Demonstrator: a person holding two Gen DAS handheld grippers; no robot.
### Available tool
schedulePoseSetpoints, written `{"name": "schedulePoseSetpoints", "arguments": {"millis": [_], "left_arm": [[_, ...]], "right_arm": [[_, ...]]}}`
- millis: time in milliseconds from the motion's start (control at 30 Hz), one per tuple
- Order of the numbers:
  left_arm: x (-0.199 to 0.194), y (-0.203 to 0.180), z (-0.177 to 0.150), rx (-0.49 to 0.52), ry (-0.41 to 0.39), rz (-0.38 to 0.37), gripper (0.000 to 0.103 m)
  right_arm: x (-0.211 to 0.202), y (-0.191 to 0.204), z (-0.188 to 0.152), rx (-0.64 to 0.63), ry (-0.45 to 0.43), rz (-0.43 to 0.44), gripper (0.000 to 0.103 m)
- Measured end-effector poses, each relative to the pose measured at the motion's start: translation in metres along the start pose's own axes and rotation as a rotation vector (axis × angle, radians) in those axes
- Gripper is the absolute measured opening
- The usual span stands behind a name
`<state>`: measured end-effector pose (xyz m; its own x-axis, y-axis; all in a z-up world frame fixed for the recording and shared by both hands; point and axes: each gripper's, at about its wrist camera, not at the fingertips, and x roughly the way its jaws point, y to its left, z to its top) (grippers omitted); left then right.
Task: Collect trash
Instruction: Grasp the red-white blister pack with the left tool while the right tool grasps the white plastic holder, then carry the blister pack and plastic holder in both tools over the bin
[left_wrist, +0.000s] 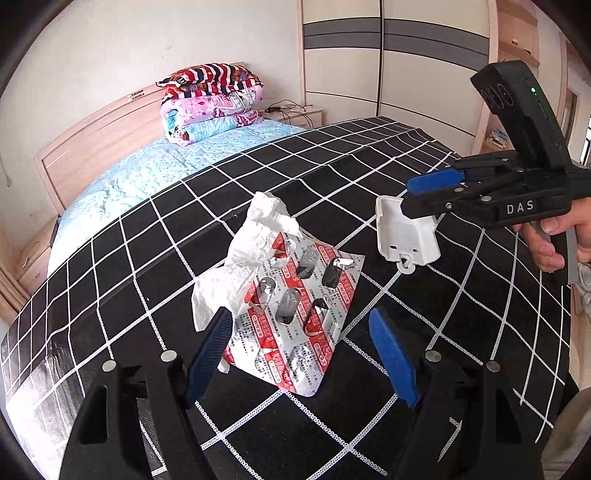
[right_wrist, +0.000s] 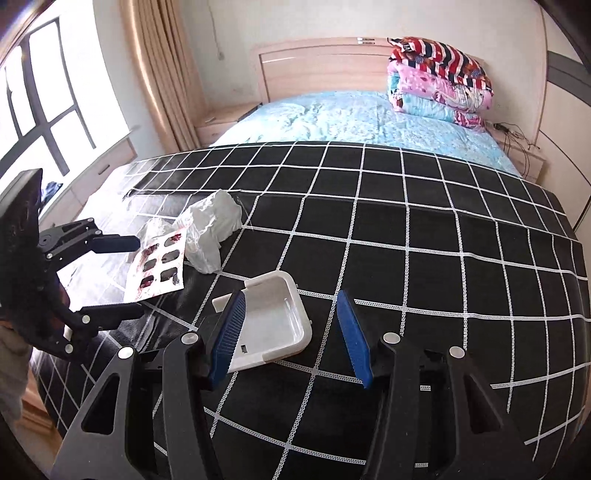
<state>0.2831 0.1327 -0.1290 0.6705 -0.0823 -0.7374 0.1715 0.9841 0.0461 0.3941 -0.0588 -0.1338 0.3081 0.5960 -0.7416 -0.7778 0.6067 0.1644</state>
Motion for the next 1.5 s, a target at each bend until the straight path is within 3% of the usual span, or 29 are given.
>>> {"name": "schedulePoseSetpoints", "arguments": {"millis": [167, 367, 433, 467, 533, 633, 933, 1500], "left_arm": [[0.005, -0.002, 0.000, -0.011, 0.006, -0.016, 0.074], [0.007, 0.002, 0.003, -0.024, 0.011, -0.002, 0.074], [0.009, 0.004, 0.004, -0.028, 0.021, -0.002, 0.073], [0.010, 0.004, 0.003, -0.028, 0.032, -0.002, 0.071], [0.012, 0.004, 0.002, -0.023, 0.046, 0.001, 0.051], [0.010, 0.004, 0.001, -0.025, 0.055, -0.003, 0.031], [-0.013, -0.008, -0.001, -0.027, 0.033, 0.000, 0.008], [-0.088, -0.043, -0.003, -0.055, -0.063, 0.061, 0.008]], "right_arm": [[0.006, -0.007, -0.002, 0.025, 0.016, 0.006, 0.051], [0.010, -0.009, -0.004, 0.018, 0.025, -0.003, 0.036], [0.010, -0.009, -0.004, 0.015, 0.033, 0.008, 0.022], [0.009, -0.008, -0.005, 0.012, 0.034, 0.012, 0.020], [0.007, -0.007, -0.006, 0.004, 0.034, 0.010, 0.015], [0.005, -0.007, -0.009, 0.006, 0.033, 0.010, 0.015], [-0.007, -0.001, -0.016, 0.005, 0.019, 0.009, 0.007], [-0.054, 0.024, -0.033, -0.042, -0.032, -0.012, 0.007]]}}
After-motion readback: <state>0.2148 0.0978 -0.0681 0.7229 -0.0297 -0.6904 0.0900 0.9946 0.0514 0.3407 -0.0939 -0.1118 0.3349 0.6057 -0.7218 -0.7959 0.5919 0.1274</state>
